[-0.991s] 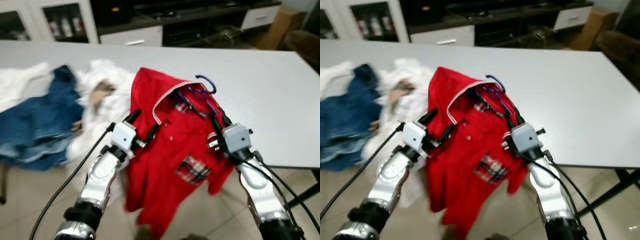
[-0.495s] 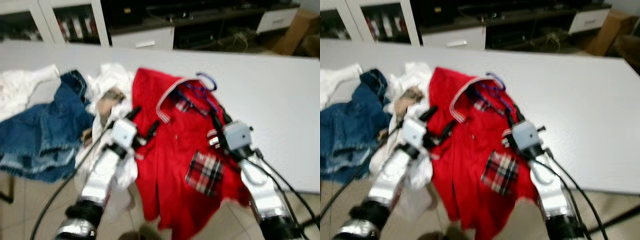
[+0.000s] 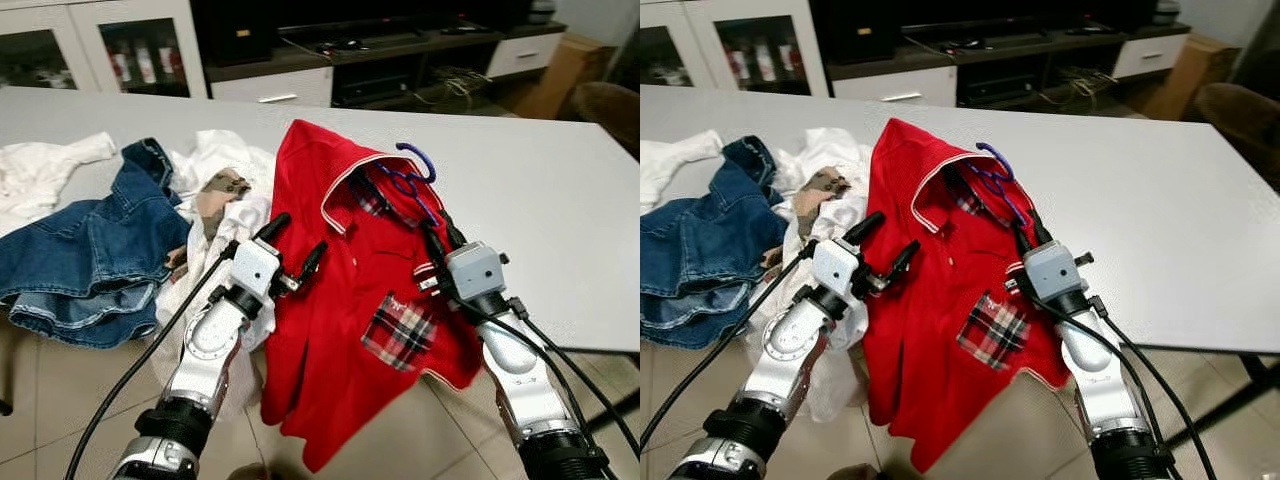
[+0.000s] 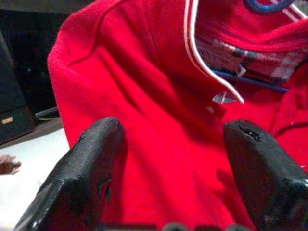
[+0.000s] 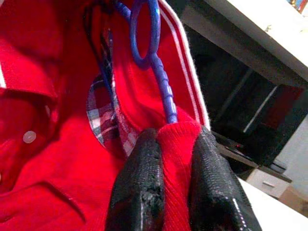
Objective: Hang hanger
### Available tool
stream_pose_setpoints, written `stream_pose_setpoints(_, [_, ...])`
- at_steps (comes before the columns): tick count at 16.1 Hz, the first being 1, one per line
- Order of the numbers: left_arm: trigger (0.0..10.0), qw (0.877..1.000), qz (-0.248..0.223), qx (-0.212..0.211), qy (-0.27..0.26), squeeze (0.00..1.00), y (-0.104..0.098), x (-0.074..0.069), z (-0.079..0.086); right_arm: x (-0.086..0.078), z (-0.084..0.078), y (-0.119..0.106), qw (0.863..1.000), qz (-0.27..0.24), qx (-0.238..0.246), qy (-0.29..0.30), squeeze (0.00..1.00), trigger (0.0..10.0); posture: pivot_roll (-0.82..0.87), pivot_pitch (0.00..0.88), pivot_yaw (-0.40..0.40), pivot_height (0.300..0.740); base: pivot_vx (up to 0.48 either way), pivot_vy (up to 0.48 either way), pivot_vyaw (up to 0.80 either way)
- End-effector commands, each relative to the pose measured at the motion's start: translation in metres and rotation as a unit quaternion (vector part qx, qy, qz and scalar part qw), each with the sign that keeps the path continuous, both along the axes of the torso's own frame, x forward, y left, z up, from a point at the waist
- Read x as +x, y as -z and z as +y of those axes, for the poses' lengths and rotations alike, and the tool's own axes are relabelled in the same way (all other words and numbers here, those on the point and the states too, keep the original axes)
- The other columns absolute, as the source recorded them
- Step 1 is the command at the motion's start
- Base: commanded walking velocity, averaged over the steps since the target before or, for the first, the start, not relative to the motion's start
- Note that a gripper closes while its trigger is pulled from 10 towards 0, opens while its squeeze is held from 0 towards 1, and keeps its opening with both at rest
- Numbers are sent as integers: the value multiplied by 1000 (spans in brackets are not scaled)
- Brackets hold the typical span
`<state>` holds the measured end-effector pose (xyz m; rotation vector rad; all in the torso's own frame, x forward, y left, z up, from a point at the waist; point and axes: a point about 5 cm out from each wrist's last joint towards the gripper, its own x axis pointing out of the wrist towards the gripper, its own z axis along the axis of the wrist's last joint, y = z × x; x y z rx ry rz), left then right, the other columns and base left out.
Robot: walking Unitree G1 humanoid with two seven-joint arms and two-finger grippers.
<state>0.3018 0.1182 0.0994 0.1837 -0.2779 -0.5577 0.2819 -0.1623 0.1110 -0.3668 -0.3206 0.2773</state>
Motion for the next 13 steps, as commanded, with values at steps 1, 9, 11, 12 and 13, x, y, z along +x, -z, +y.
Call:
stream_pose_setpoints(1, [10000, 1000, -25, -9, -7, 0, -13, 6, 3, 3, -3, -8, 1000, -23, 13, 12, 0, 10000, 47, 0, 16, 740, 0, 0, 0])
stream_pose_setpoints(9, [10000, 992, -102, -26, 63, 1000, -50, 8, -5, 3, -3, -9, 1000, -25, 11, 13, 0, 10000, 46, 0, 12, 740, 0, 0, 0])
stream_pose_setpoints(11, [10000, 993, -96, -32, 67, 1000, -49, 6, -10, 2, -4, -10, 1000, -27, 6, 15, 0, 10000, 45, 0, 12, 740, 0, 0, 0])
stream_pose_setpoints(12, [10000, 993, -92, -36, 66, 722, -49, 7, -10, 2, -4, -10, 999, -29, 2, 13, 0, 10000, 44, 0, 13, 740, 0, 0, 0])
stream_pose_setpoints(13, [10000, 993, -87, -37, 67, 0, -48, 8, -10, 2, -3, -10, 999, -31, -6, 8, 0, 10000, 44, 0, 13, 740, 0, 0, 0])
